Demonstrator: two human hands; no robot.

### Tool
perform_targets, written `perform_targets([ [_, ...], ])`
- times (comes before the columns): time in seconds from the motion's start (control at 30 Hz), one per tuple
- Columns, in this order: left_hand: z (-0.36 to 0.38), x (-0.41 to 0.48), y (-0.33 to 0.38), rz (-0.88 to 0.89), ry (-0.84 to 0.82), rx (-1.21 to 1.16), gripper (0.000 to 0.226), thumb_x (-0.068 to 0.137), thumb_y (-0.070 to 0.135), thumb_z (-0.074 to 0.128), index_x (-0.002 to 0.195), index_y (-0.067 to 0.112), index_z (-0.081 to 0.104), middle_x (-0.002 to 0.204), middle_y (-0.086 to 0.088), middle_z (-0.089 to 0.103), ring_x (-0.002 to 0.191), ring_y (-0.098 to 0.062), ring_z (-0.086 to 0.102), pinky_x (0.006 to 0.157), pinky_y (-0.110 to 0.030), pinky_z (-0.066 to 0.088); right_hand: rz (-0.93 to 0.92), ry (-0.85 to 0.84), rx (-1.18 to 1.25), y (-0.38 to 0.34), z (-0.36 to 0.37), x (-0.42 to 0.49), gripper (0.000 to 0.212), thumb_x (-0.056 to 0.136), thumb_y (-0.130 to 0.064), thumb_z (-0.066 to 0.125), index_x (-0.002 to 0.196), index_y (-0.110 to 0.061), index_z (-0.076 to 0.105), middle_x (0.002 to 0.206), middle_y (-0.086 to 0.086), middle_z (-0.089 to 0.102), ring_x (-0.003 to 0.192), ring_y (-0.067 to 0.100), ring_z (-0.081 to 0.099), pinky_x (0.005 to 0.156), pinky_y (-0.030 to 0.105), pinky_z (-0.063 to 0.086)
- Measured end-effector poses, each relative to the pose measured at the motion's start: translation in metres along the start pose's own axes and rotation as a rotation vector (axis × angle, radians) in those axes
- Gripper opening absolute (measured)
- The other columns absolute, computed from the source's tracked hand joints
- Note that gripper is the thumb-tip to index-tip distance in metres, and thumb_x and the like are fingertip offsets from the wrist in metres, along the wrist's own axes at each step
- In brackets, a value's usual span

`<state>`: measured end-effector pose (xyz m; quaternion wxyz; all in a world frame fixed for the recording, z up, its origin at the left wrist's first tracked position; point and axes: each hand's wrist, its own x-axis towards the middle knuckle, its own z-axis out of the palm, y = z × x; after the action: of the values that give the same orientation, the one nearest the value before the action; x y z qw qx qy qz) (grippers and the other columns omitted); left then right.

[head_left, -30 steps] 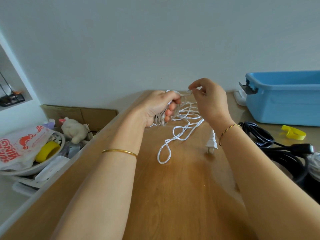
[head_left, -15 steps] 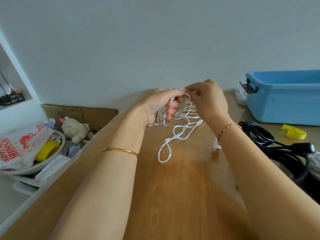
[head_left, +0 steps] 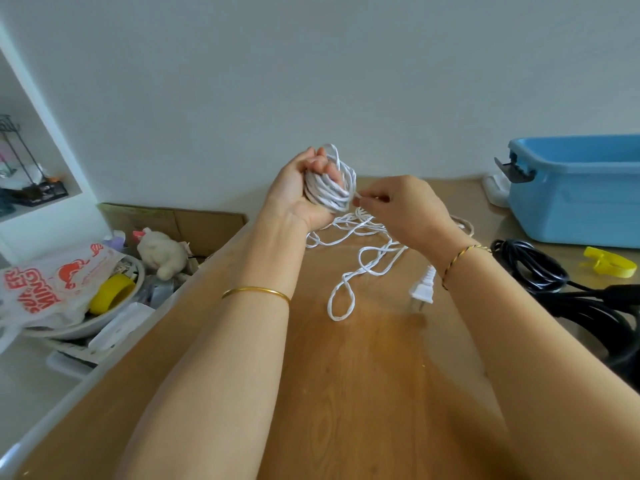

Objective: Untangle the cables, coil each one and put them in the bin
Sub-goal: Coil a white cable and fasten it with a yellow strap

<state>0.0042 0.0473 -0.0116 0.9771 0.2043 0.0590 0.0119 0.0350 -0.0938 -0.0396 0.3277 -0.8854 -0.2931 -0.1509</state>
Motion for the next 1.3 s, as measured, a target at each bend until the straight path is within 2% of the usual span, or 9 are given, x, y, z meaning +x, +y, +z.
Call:
perform_targets([
  [0.13, -0.002, 0.003, 0.001, 0.062, 0.026, 0.021, 0.027, 0.099, 0.011, 0.045, 0.073, 0.006, 0.048, 0.04, -0.004, 0.05, 0.036, -0.015, 0.054, 0.068, -0.019, 0.053, -0.03, -0.078, -0.033, -0.004, 0.004, 0.001, 0.031, 0.09, -0.022, 0.055, 0.067, -0.002, 0.053, 0.056, 0.005, 0.036, 0.061, 0.022, 0.033, 0.056, 0.033, 0.029],
  [0.27, -0.007, 0.004, 0.004, -0.036, 0.043, -0.006, 0.029, 0.098, 0.017, 0.052, 0.076, -0.001, 0.056, 0.07, -0.009, 0.058, 0.052, -0.012, 0.059, 0.034, -0.012, 0.042, -0.038, -0.171, -0.049, -0.01, 0.003, -0.001, 0.027, 0.087, -0.018, 0.056, 0.065, -0.003, 0.052, 0.059, 0.008, 0.039, 0.056, 0.018, 0.031, 0.053, 0.031, 0.027],
  [0.43, -0.005, 0.014, -0.003, 0.314, 0.139, 0.107, 0.029, 0.102, 0.01, 0.043, 0.076, 0.005, 0.053, 0.074, -0.004, 0.057, 0.068, -0.008, 0.053, 0.071, -0.028, 0.055, -0.065, -0.246, -0.044, -0.018, 0.002, -0.004, 0.017, 0.088, -0.022, 0.058, 0.079, -0.014, 0.07, 0.064, 0.004, 0.054, 0.061, 0.017, 0.044, 0.055, 0.029, 0.035],
  [0.5, -0.009, 0.019, -0.005, 0.498, 0.211, 0.275, 0.024, 0.101, 0.003, 0.041, 0.079, 0.009, 0.048, 0.076, -0.004, 0.057, 0.066, -0.009, 0.056, 0.078, -0.038, 0.05, -0.075, -0.24, -0.058, -0.017, 0.004, -0.003, 0.017, 0.089, -0.023, 0.057, 0.085, -0.014, 0.07, 0.064, 0.0, 0.053, 0.062, 0.017, 0.046, 0.057, 0.029, 0.037],
  [0.63, -0.02, 0.025, -0.013, 0.821, 0.261, 0.874, 0.013, 0.096, -0.002, 0.041, 0.091, 0.01, 0.045, 0.074, -0.004, 0.06, 0.053, -0.006, 0.06, 0.061, -0.027, 0.049, -0.066, -0.196, -0.06, -0.013, 0.005, 0.0, 0.014, 0.09, -0.023, 0.057, 0.093, -0.018, 0.069, 0.079, -0.002, 0.062, 0.081, 0.019, 0.056, 0.071, 0.03, 0.044],
  [0.73, -0.028, 0.028, -0.016, 0.917, 0.237, 1.252, 0.008, 0.093, 0.001, 0.044, 0.098, 0.007, 0.042, 0.073, -0.002, 0.06, 0.063, -0.015, 0.058, 0.065, -0.027, 0.048, -0.065, -0.134, -0.023, -0.009, 0.002, 0.002, 0.01, 0.088, -0.021, 0.058, 0.091, -0.018, 0.067, 0.085, -0.001, 0.064, 0.084, 0.018, 0.057, 0.075, 0.031, 0.045],
  [0.97, -0.026, 0.023, -0.015, 0.719, 0.204, 1.677, 0.027, 0.088, 0.011, 0.043, 0.071, 0.0, 0.06, 0.051, 0.003, 0.06, 0.046, -0.012, 0.054, 0.057, -0.028, 0.046, -0.035, 0.106, -0.004, -0.003, -0.006, 0.005, 0.009, 0.084, -0.016, 0.061, 0.09, -0.016, 0.067, 0.085, -0.003, 0.057, 0.085, 0.019, 0.055, 0.071, 0.031, 0.044],
  [1.2, -0.012, 0.002, -0.02, 0.314, -0.054, 1.385, 0.014, 0.079, 0.015, 0.054, 0.07, 0.005, 0.057, 0.057, -0.009, 0.057, 0.047, -0.02, 0.051, 0.049, -0.025, 0.044, -0.024, 0.258, 0.136, 0.003, -0.004, 0.005, 0.009, 0.083, -0.018, 0.065, 0.089, -0.013, 0.06, 0.087, -0.003, 0.059, 0.085, 0.02, 0.057, 0.075, 0.037, 0.048],
  [1.3, -0.014, 0.003, -0.021, 0.278, -0.085, 1.367, 0.019, 0.083, 0.001, 0.056, 0.066, 0.009, 0.053, 0.051, -0.003, 0.051, 0.044, -0.015, 0.047, 0.049, -0.026, 0.045, -0.04, 0.279, 0.22, 0.004, -0.004, 0.007, 0.012, 0.083, -0.015, 0.066, 0.089, -0.011, 0.057, 0.092, 0.001, 0.057, 0.084, 0.015, 0.052, 0.068, 0.019, 0.04],
])
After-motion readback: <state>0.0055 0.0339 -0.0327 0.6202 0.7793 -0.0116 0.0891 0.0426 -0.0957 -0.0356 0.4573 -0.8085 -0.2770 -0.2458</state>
